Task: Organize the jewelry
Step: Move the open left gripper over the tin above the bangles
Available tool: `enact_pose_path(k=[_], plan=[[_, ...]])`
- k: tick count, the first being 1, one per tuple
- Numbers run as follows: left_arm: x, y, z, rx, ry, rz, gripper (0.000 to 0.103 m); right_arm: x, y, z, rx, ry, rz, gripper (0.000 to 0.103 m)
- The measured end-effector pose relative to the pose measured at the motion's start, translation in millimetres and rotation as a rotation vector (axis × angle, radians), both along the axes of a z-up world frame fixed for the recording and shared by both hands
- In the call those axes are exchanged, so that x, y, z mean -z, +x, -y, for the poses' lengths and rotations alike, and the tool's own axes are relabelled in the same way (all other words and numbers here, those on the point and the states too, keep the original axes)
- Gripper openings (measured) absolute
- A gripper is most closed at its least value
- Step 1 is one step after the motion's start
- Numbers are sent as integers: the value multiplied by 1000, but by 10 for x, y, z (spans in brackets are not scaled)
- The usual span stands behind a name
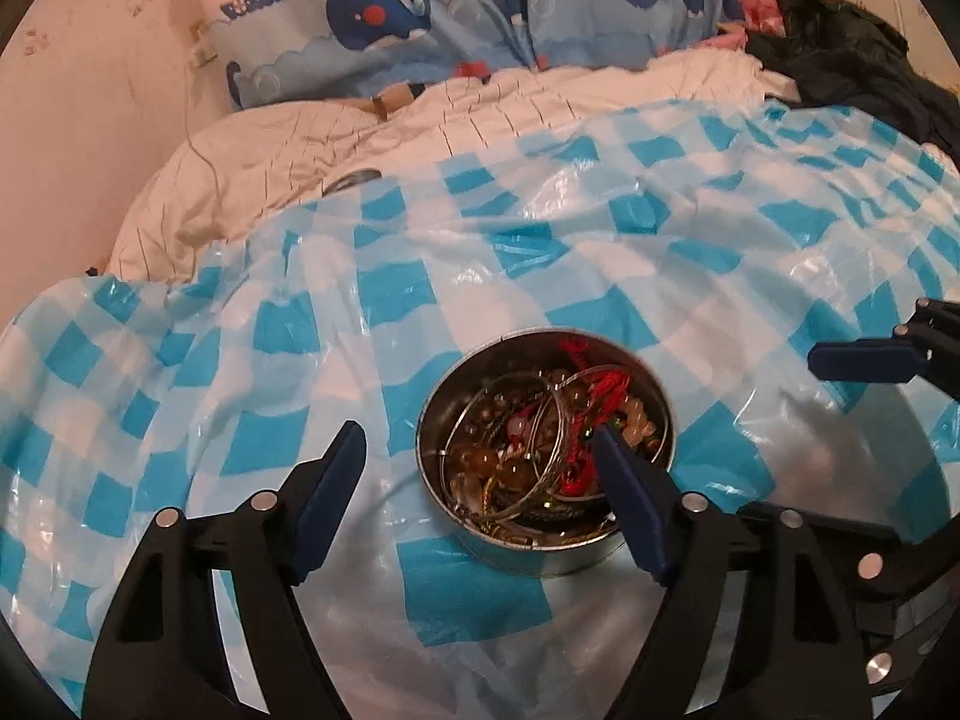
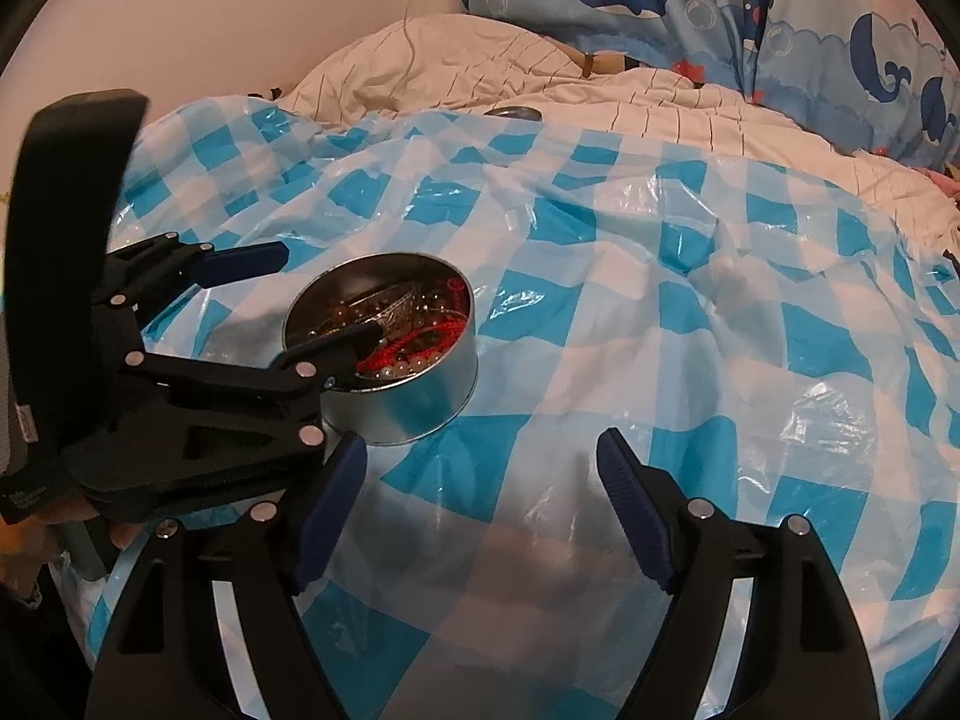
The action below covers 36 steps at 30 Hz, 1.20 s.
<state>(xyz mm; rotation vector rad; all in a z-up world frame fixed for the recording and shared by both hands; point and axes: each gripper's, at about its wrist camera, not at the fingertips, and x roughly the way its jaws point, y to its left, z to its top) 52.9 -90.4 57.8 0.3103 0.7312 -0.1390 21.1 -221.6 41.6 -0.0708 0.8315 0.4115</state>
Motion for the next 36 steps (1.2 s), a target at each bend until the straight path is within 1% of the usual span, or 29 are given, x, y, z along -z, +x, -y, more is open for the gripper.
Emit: enact_pose_path(k=[2, 4, 6, 8, 10, 12, 13, 14, 16, 17, 18, 19, 22, 24, 26, 27, 29, 30, 31, 33, 34, 36], plan=[[-33, -24, 1, -1, -5, 18, 74, -16, 0, 14, 3, 7, 5, 76], [-35, -23, 8, 3, -6, 18, 73, -20, 3, 11, 3, 1, 7, 76], [13, 3, 6, 17, -12, -22, 69, -32, 7, 16, 4, -7, 9, 76], [103, 33, 22, 25, -2, -63, 68, -44, 8, 19, 7, -24, 15, 76], [131, 43, 12, 12, 3, -75, 68, -72, 9, 48, 14, -23, 21, 77], [121, 43, -29, -5, -9, -75, 68, -94, 11, 84, 23, -16, 27, 77], [116, 38, -65, -7, -30, -79, 68, -100, 14, 103, 29, -9, 28, 77], [104, 36, -131, 0, -88, -93, 68, -98, 18, 113, 31, 1, 28, 77], [106, 51, -228, 6, -178, -126, 68, -100, 32, 133, 31, 32, 22, 77], [103, 50, -265, 11, -206, -130, 64, -105, 35, 144, 30, 49, 19, 77], [109, 47, -278, 16, -217, -131, 58, -108, 39, 147, 31, 55, 18, 77], [105, 48, -281, 21, -219, -127, 56, -106, 44, 150, 33, 56, 16, 77], [72, 30, -222, 36, -192, -99, 55, -92, 59, 145, 35, 61, 7, 77], [86, 39, -139, 45, -130, -84, 55, -86, 62, 137, 33, 64, 3, 77], [93, 51, -84, 54, -97, -75, 56, -87, 57, 137, 31, 68, 3, 77], [94, 52, -52, 61, -78, -72, 59, -87, 55, 139, 31, 69, 3, 77], [90, 56, 2, 74, -38, -64, 61, -88, 52, 143, 32, 73, 3, 77], [55, 30, 31, 66, 2, -21, 61, -93, 51, 145, 32, 78, 3, 77], [15, 10, 45, 57, 24, 10, 62, -97, 49, 148, 32, 80, 4, 77], [-43, -7, 74, 66, 45, 35, 64, -106, 49, 155, 33, 86, 6, 77], [-43, 1, 92, 78, 51, 29, 65, -107, 52, 158, 34, 90, 5, 77], [39, 70, 122, 100, 36, -30, 66, -100, 60, 166, 37, 98, -2, 77]])
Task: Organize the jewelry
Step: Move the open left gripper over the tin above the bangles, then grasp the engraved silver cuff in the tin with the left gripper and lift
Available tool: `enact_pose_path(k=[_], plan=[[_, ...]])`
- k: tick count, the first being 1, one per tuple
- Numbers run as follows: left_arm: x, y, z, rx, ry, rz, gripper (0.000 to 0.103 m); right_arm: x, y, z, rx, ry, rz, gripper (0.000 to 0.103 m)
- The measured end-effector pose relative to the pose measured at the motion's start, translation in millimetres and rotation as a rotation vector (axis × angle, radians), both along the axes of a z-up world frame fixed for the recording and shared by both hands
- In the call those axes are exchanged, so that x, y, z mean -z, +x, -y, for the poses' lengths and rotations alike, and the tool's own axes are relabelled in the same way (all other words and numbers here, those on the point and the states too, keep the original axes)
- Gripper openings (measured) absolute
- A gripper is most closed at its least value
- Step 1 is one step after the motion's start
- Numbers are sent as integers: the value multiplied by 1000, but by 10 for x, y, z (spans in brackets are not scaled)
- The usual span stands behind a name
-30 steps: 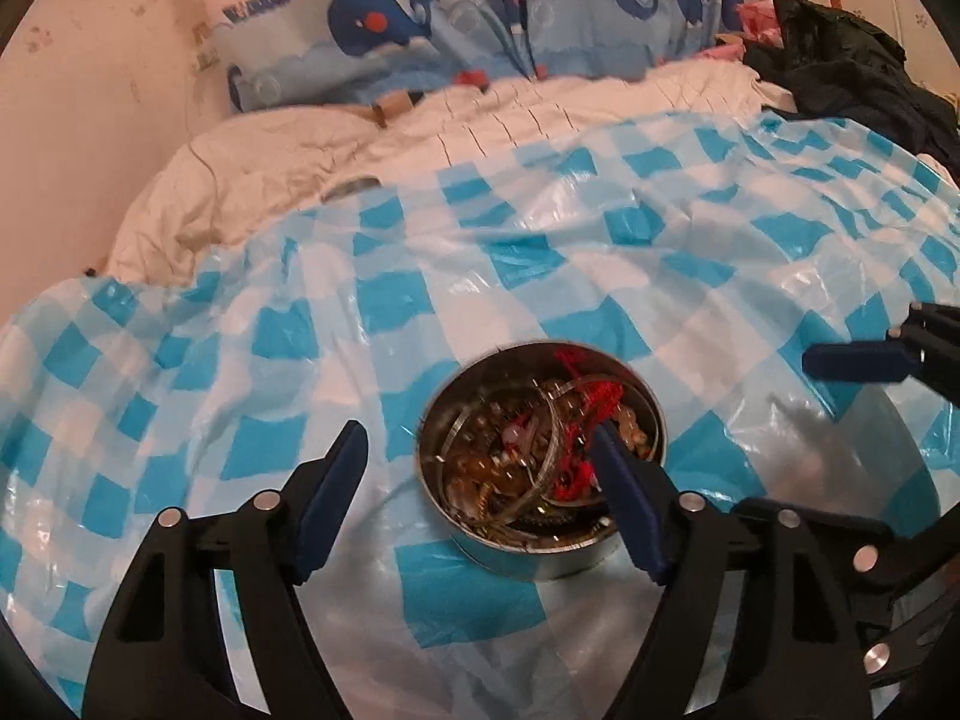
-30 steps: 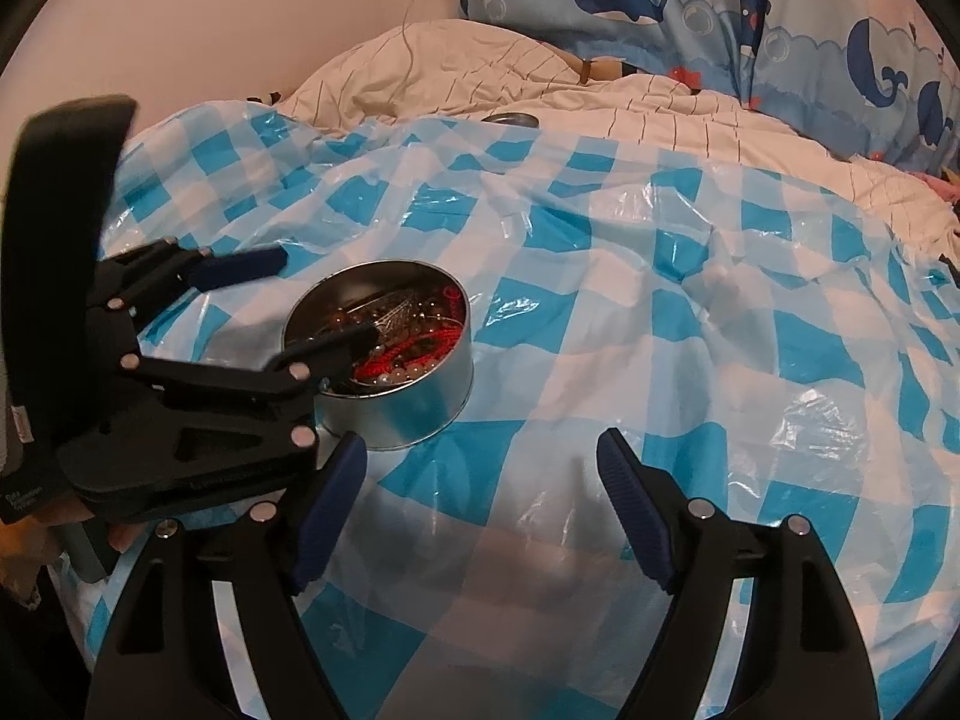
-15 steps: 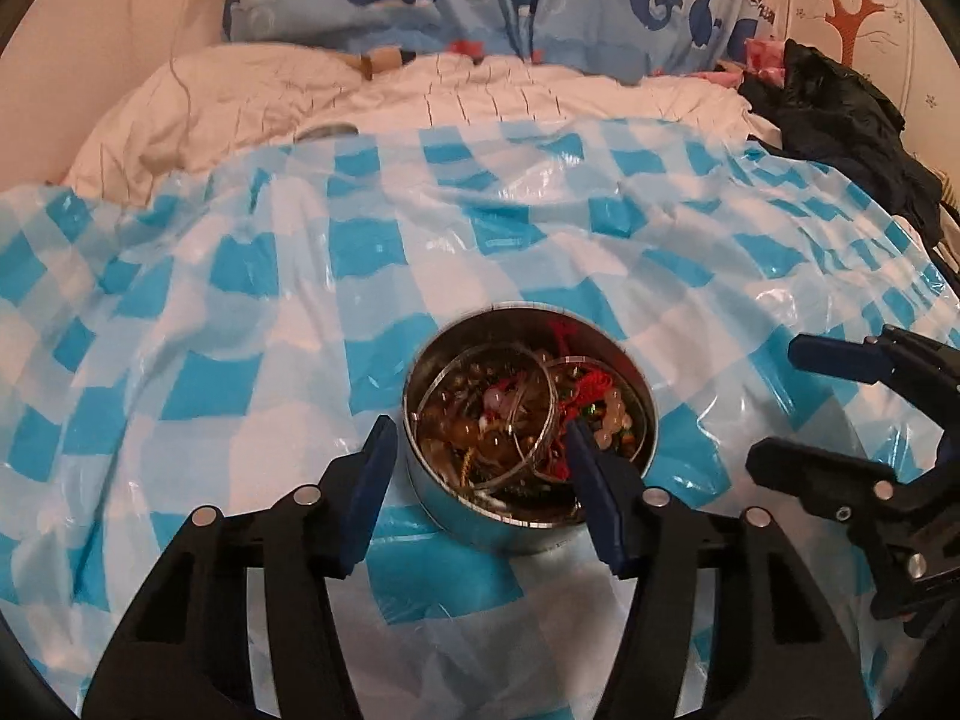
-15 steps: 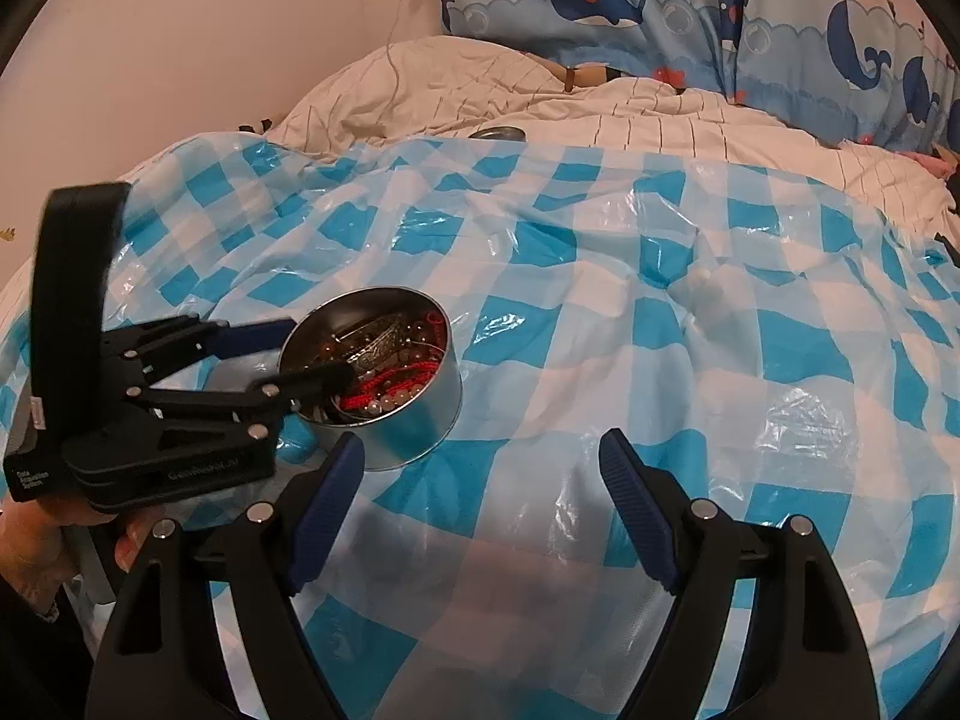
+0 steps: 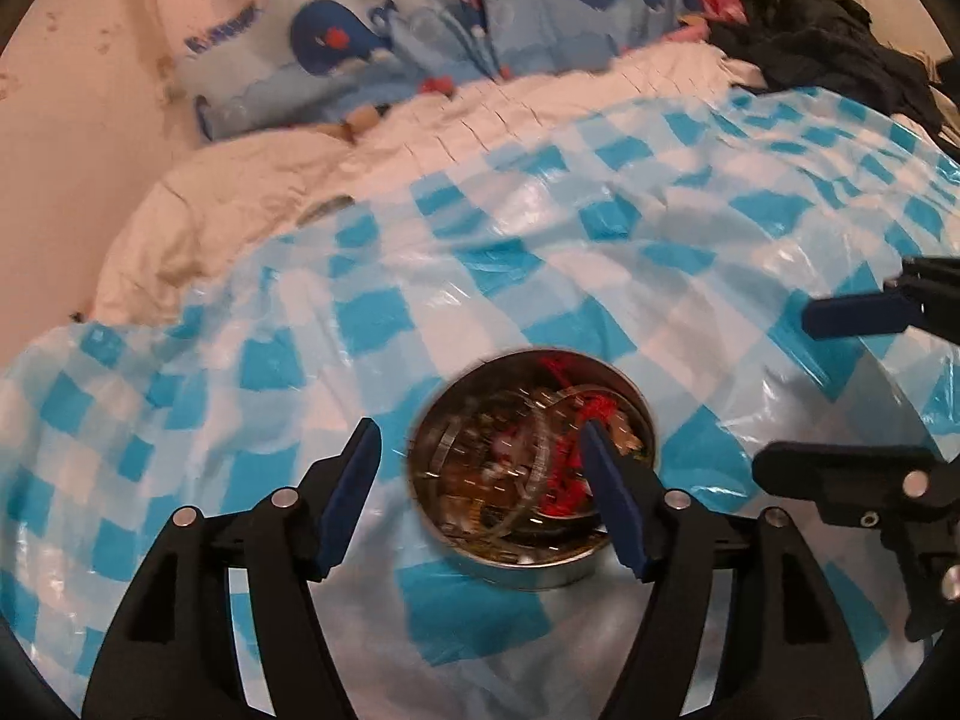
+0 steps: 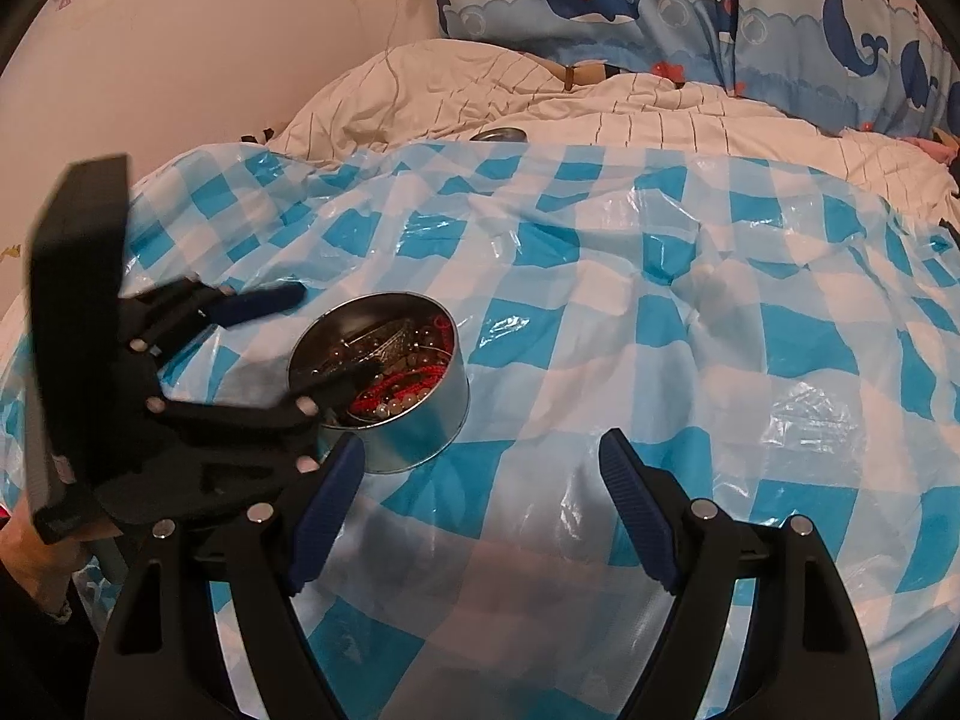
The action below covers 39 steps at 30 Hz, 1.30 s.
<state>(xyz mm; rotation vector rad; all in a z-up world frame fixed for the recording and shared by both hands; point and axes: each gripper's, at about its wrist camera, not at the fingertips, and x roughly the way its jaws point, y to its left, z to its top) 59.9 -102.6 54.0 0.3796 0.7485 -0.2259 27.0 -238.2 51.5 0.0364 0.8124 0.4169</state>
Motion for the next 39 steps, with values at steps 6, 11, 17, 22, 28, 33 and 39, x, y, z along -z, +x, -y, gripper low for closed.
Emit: enact_pose_path(k=[6, 11, 17, 22, 28, 33, 39], plan=[[162, 227, -141, -44, -108, -138, 64, -7, -5, 22, -3, 12, -4, 77], [114, 241, -396, -131, -167, -150, 14, -5, -5, 32, 2, 21, -8, 77], [99, 176, -665, -138, -329, -190, 13, 5, -3, 17, -5, 33, -12, 77], [-35, 26, -664, -165, -249, -66, 13, 14, -3, -18, -16, 29, -9, 77], [-9, 40, -515, -123, -152, -73, 15, 48, 1, -47, -27, 21, -16, 77], [50, -32, -359, -81, -10, -16, 17, 57, -6, -64, -33, 21, -16, 78], [-93, -146, -267, -42, 55, 106, 15, 53, 1, -79, -39, 21, -16, 78]])
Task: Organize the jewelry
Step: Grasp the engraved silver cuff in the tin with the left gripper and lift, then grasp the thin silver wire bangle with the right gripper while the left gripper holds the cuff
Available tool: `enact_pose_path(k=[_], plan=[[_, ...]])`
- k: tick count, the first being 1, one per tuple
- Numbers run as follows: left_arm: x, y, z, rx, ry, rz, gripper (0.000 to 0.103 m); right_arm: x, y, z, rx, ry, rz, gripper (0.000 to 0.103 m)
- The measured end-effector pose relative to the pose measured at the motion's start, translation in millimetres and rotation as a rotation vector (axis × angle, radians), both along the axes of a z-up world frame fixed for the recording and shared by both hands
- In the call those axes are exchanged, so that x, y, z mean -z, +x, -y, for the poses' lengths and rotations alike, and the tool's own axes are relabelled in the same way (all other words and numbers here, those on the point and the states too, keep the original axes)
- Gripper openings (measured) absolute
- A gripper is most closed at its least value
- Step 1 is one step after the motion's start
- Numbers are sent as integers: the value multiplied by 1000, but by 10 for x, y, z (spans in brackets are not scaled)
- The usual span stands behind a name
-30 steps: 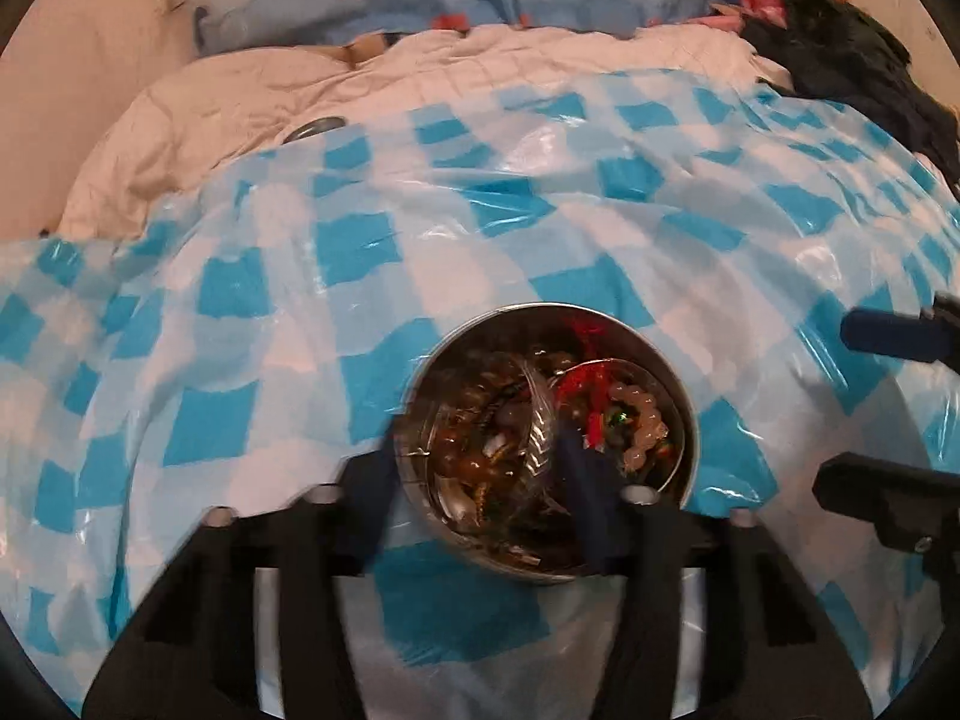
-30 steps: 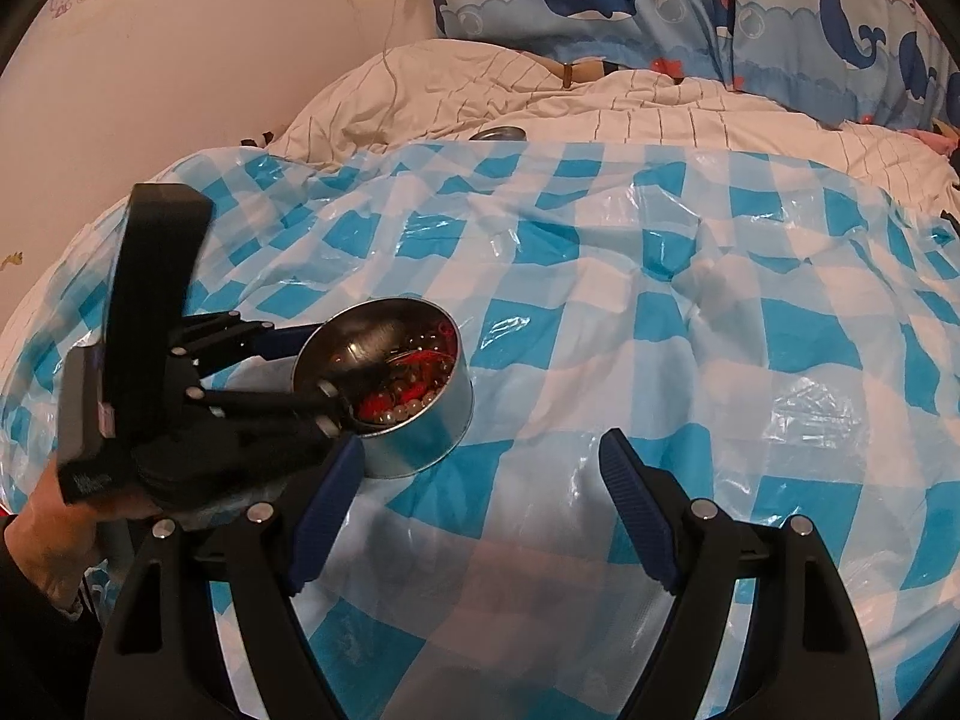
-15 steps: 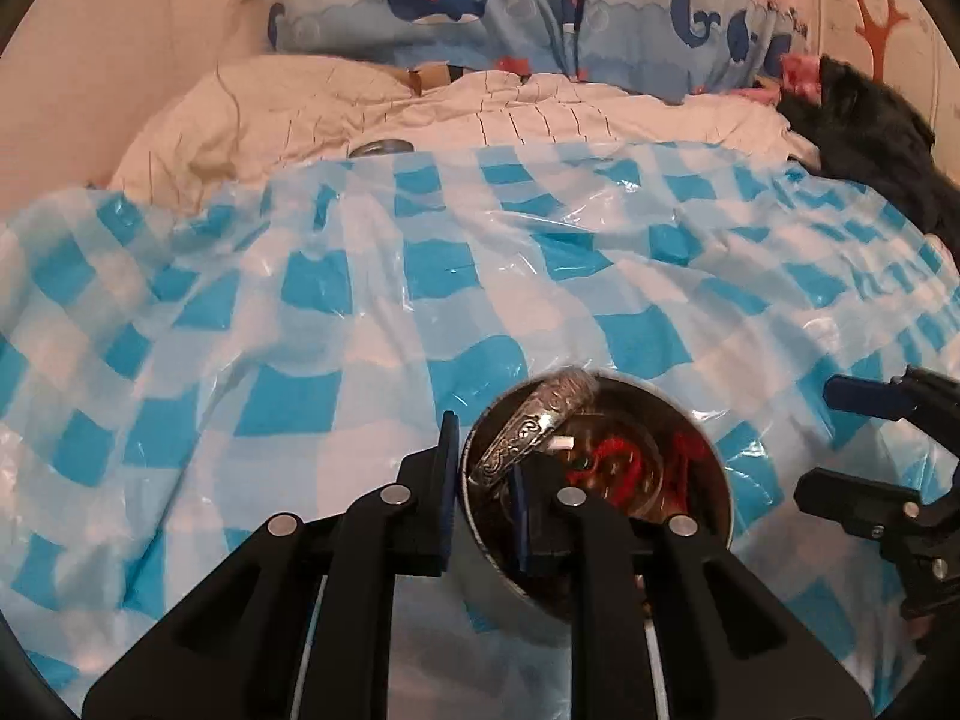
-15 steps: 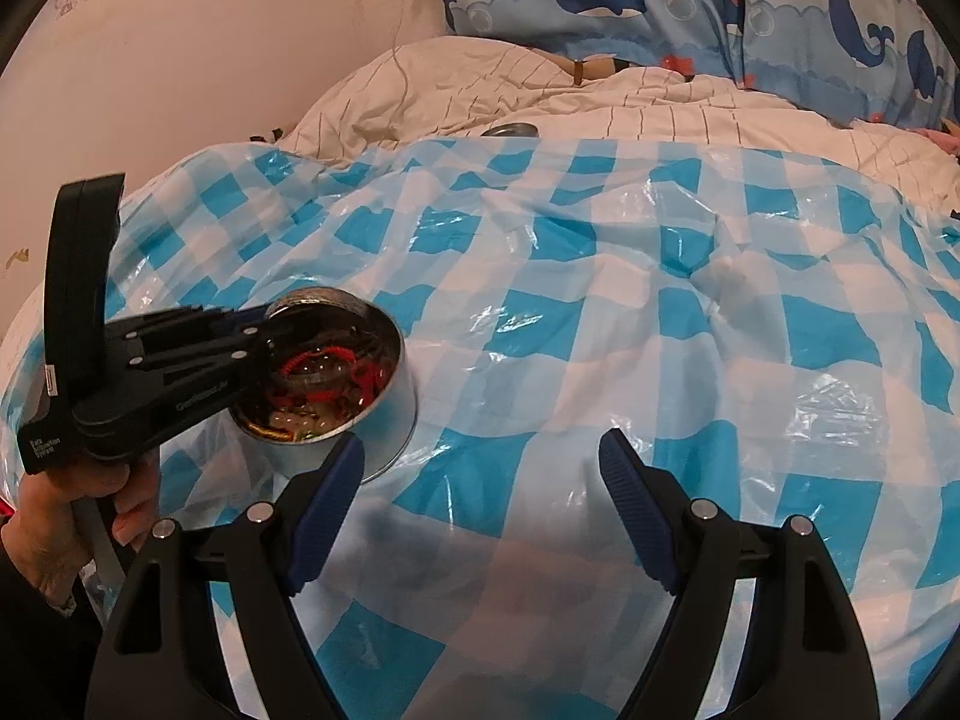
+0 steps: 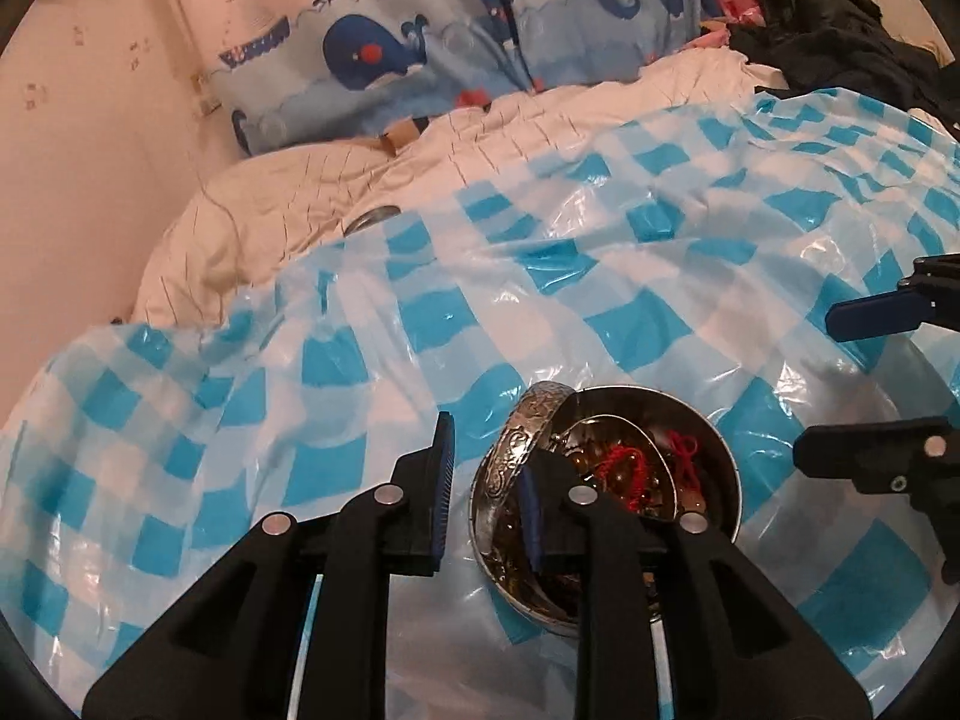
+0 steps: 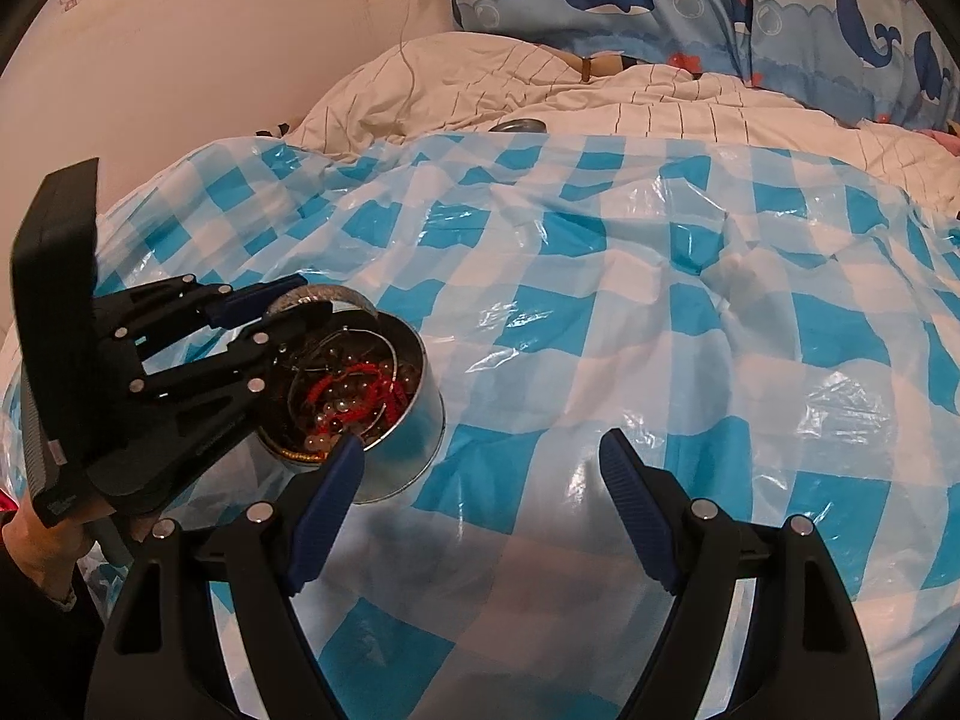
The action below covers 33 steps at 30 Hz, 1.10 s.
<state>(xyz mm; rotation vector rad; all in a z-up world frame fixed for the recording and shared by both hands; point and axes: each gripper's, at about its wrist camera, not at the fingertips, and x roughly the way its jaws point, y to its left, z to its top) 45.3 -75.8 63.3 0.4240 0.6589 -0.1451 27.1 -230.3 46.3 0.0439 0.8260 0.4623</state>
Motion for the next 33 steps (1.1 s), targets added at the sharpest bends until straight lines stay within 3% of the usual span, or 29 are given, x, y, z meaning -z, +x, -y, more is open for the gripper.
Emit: enact_pose_path(k=[3, 8, 12, 20, 25, 29, 33], plan=[[-32, -24, -47, 21, -49, -38, 9, -10, -10, -28, -8, 0, 0, 78], [-329, -93, -405, 10, -303, -60, 7, -35, -43, -56, -18, 8, 11, 78], [-459, -224, -720, -34, -399, -53, 7, -78, -121, -146, -68, 28, 45, 78], [-313, -384, -1117, -104, -444, -120, 7, -203, -265, -667, -235, -16, 139, 78], [-333, -385, -1145, -93, -455, -116, 7, -107, 26, -819, -220, -52, 66, 75], [-332, -382, -1153, -94, -456, -119, 7, -7, 218, -937, -262, -99, 25, 62], [-324, -373, -1165, -101, -459, -126, 7, 150, 290, -1175, -339, -211, 20, 56]])
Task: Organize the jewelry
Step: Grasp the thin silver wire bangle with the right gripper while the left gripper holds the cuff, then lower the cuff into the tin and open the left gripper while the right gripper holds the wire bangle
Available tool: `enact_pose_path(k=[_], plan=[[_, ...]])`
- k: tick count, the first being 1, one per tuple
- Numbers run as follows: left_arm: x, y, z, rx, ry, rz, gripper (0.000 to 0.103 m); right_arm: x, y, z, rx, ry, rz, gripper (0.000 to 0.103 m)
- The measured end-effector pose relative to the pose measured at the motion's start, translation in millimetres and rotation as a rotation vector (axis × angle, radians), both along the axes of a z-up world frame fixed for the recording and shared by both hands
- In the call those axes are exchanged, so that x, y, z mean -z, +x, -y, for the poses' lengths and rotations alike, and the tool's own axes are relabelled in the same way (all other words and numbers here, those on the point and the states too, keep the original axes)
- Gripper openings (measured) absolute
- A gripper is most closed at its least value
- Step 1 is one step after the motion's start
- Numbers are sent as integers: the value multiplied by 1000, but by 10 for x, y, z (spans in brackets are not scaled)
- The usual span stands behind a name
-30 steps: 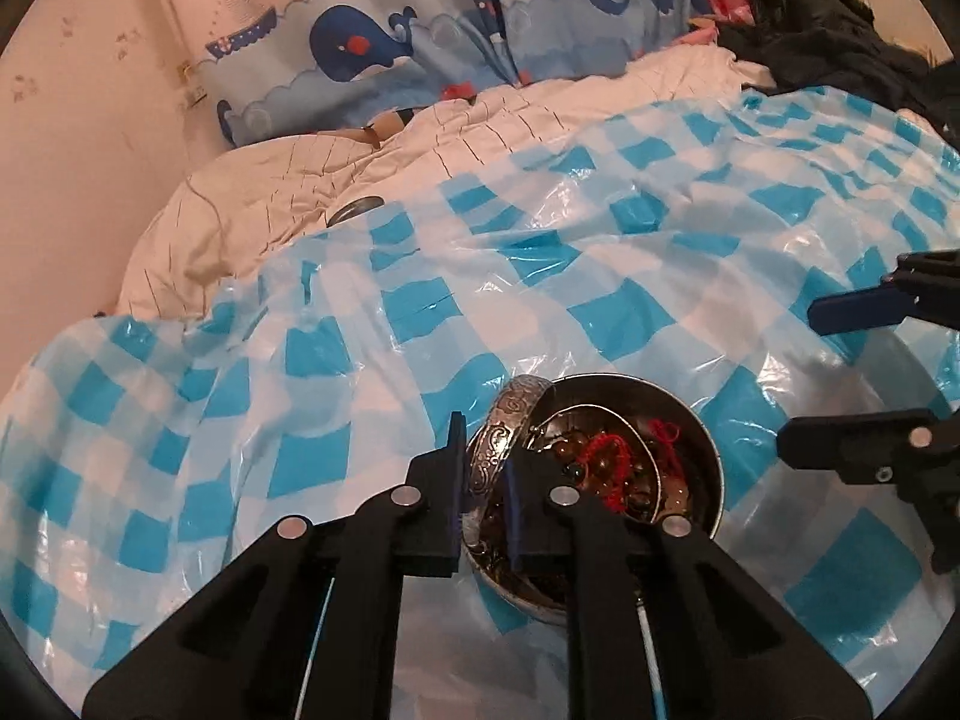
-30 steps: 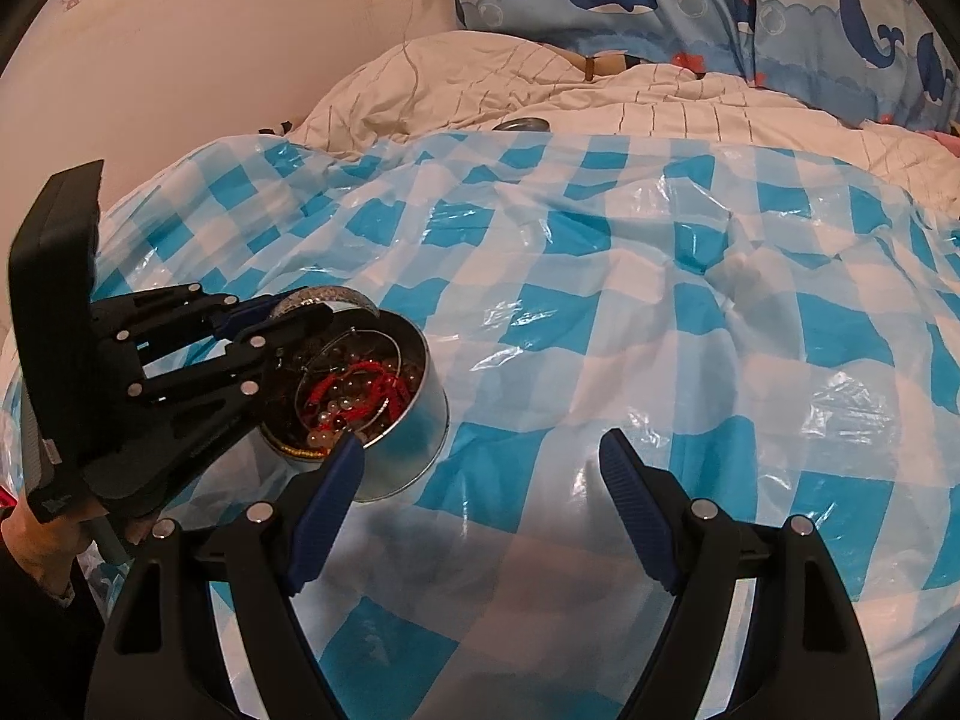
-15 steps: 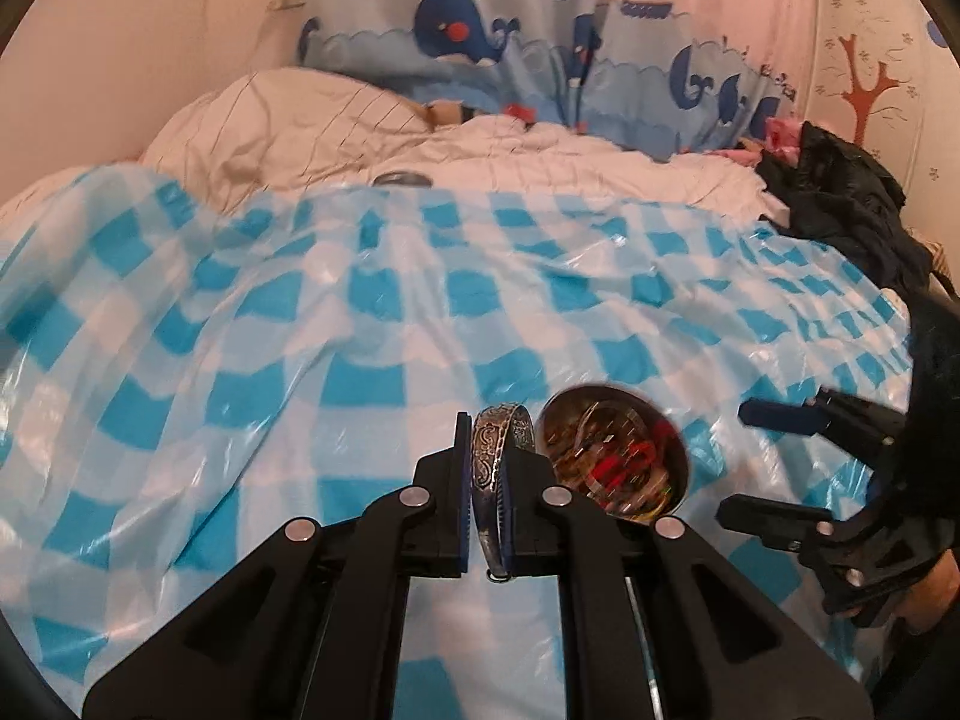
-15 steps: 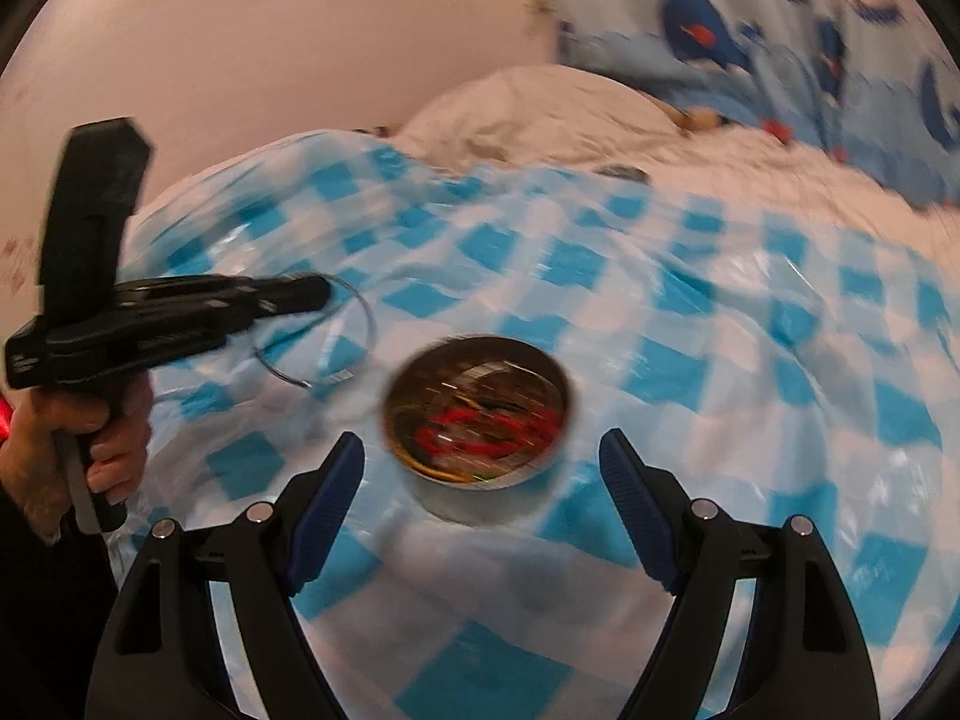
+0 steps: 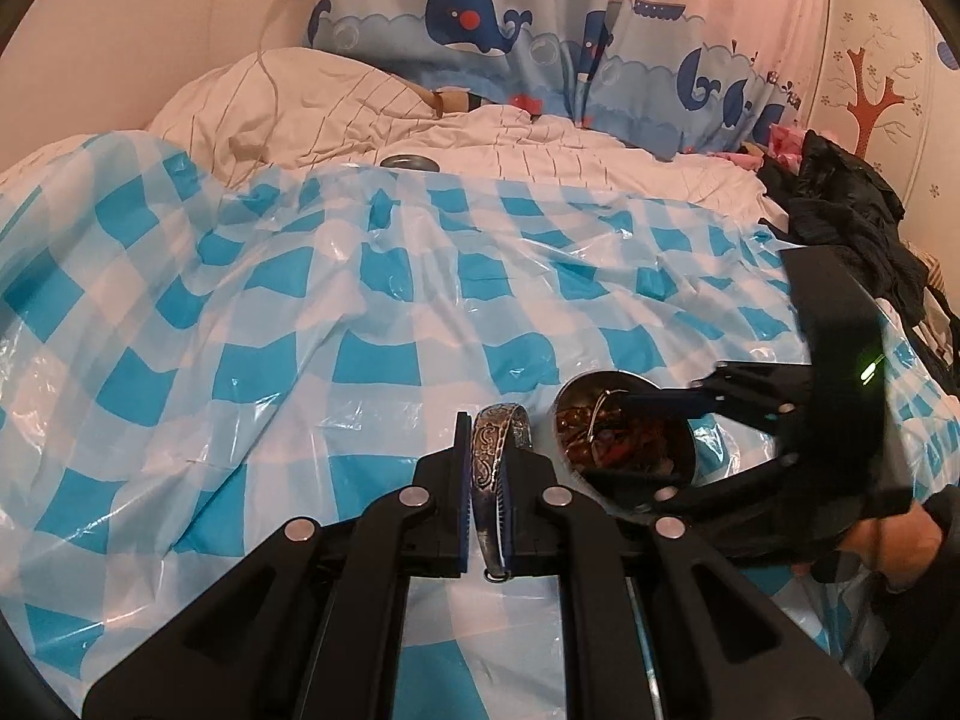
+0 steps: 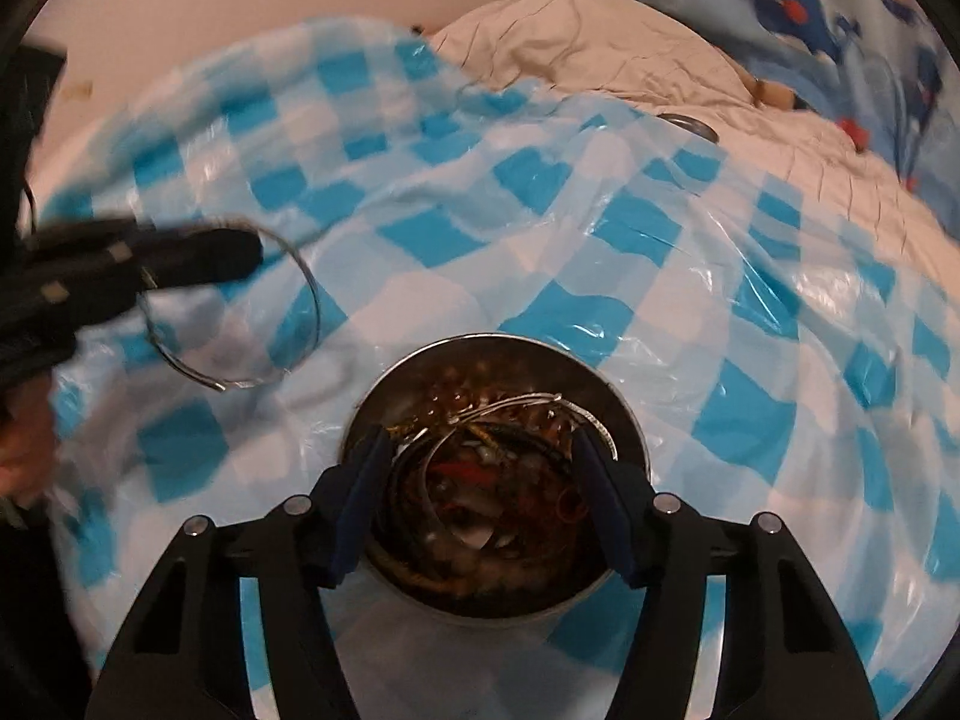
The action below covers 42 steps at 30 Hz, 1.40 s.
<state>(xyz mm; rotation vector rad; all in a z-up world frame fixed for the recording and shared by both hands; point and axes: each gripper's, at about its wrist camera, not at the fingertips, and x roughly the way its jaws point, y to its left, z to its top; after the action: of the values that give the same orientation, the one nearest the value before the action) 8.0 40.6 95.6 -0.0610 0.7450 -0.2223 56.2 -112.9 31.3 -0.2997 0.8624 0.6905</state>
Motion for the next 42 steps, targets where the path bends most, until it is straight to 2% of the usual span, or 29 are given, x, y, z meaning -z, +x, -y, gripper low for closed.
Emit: enact_pose_path(k=[1, 2, 3, 5, 7, 13, 18, 23, 26, 32, 38, 42], plan=[[-3, 2, 6, 0, 1, 0, 7, 12, -4, -11, -12, -3, 5, 53], [0, 2, 3, 0, 1, 1, 7, 15, -8, -2, -16, 7, -4, 27], [-3, 3, 10, 3, 1, 0, 7, 33, -13, 14, -15, 13, -23, 16], [4, 7, 9, 6, 2, -2, 7, 34, -83, 79, -4, 37, -14, 13], [5, 11, 13, 6, 1, -4, 7, 5, -157, 176, 10, 93, -22, 4], [8, 4, 65, 13, -1, 2, 7, -225, -365, 654, 78, 341, -5, 3], [-7, 1, 119, 31, -34, 7, 7, -276, -312, 943, 116, 531, -60, 4], [-68, -19, 185, 55, -60, 33, 7, -349, -292, 1093, 104, 648, -71, 4], [-68, 4, 218, 66, -85, 33, 7, -381, -308, 1070, 87, 643, -59, 4], [-37, 79, 371, 88, -96, 27, 7, -363, -352, 935, 75, 533, -22, 4], [22, 195, 544, 113, -135, 3, 7, -422, -393, 952, 71, 517, 14, 4], [116, 285, 695, 132, -121, -23, 7, -420, -386, 967, 74, 510, 17, 4]])
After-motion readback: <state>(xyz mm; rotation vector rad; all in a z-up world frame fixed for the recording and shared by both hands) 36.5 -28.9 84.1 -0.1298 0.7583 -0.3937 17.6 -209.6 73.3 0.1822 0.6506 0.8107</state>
